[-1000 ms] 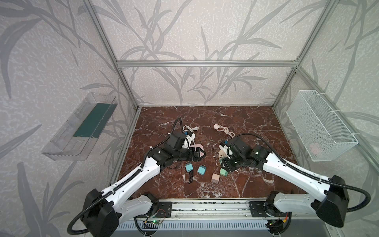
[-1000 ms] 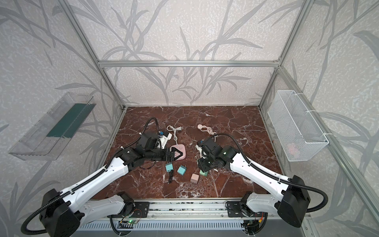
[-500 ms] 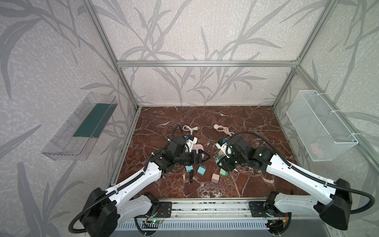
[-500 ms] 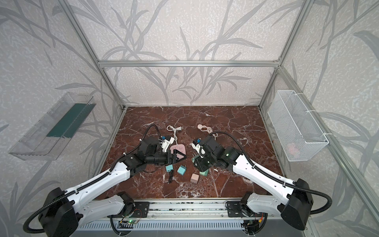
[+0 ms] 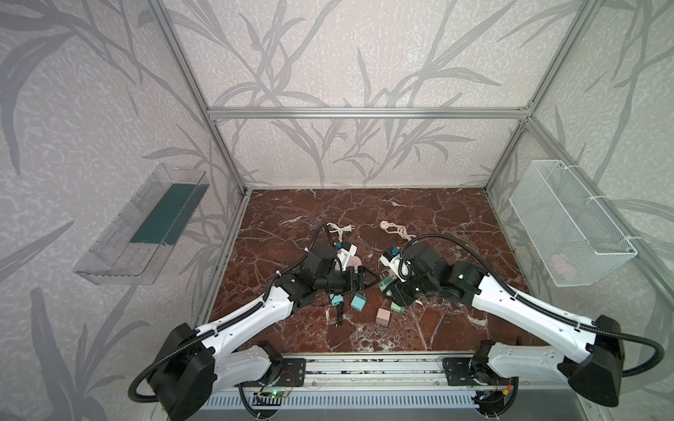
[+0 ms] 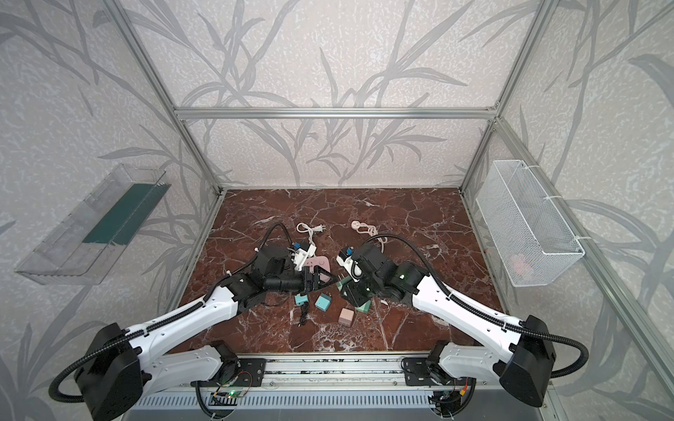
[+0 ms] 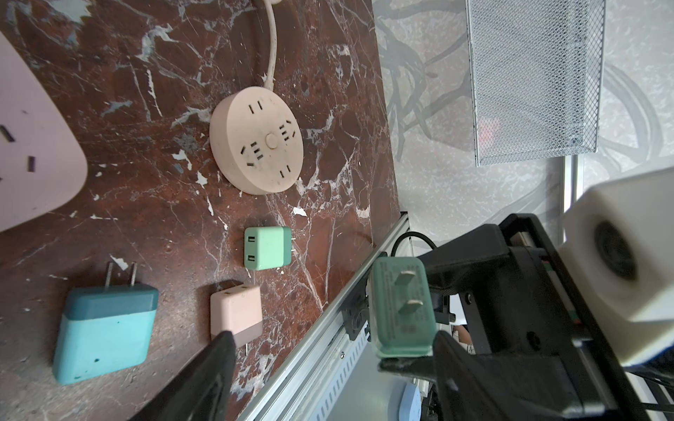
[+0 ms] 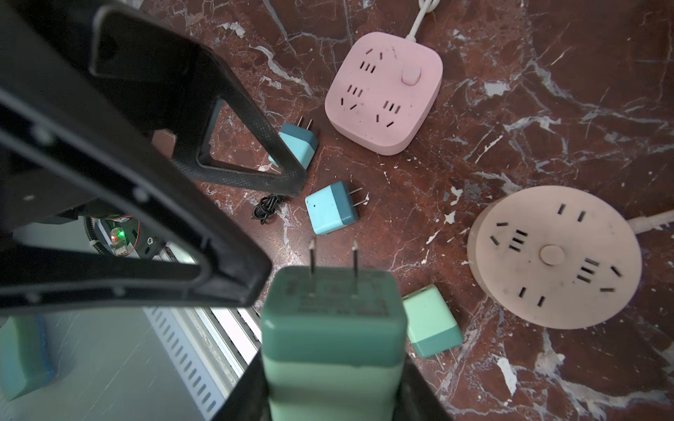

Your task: Insert the plug

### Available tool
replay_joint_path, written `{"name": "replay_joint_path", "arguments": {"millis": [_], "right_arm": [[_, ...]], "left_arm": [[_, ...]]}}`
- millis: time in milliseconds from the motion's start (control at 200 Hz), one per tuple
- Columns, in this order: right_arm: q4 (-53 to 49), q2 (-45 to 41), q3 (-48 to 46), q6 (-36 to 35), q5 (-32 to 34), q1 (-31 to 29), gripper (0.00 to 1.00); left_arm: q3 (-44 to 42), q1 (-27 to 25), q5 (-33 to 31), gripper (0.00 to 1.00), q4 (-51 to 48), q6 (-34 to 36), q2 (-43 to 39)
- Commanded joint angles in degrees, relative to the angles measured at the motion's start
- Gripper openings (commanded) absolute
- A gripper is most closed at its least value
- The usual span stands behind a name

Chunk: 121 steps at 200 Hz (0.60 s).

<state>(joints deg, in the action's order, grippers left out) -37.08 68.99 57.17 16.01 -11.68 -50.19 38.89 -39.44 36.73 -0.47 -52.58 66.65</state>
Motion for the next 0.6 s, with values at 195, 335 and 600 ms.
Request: {"name": "replay_joint_path", "arguments": {"millis": [195,335,600], "right_arm": [[1.29,1.73,1.98,-0.58,-1.68,-0.97,0.0],[1.63,2.63,2.59,-0.72,-2.01,-1.31,0.0],[1.66,4.39,3.59,-1.33,-1.83,-1.55,0.0]], "left_arm": [[2.58,-1.77,-0.12,0.81,3.01,-0.94,2.48],[3.22,-2.13,0.15,0.76,3.81,-1.17,3.75],[3.44,-2.39,1.06,0.59,5.28,-1.56,5.21]]}}
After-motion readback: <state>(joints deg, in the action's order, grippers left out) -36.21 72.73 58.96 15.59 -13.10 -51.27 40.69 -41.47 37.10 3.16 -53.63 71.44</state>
